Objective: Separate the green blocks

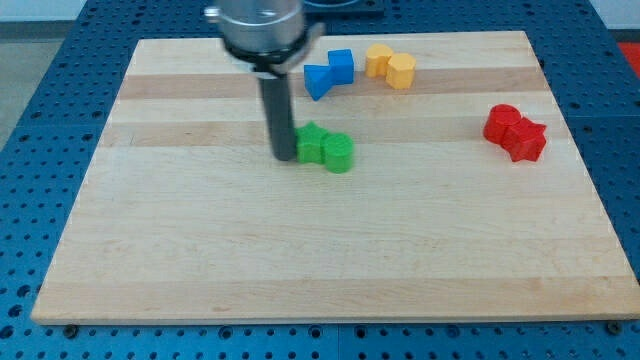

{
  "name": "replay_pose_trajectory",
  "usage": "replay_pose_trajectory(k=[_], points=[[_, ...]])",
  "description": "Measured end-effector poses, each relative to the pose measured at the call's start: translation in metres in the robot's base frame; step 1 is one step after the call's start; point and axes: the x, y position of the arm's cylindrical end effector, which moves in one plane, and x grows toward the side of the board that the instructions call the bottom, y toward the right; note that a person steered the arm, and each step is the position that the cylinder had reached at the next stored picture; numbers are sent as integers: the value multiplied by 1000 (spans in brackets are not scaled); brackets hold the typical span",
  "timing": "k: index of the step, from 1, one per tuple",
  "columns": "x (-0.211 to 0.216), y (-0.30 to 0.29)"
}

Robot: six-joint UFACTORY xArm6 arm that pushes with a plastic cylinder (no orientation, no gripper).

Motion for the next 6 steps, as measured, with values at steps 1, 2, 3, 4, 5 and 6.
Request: replay_pose_trajectory(k=[1, 2, 3, 4, 5, 6], points=[[14, 37], [50, 78], [74, 130], [62, 163], [35, 152], [17, 110]])
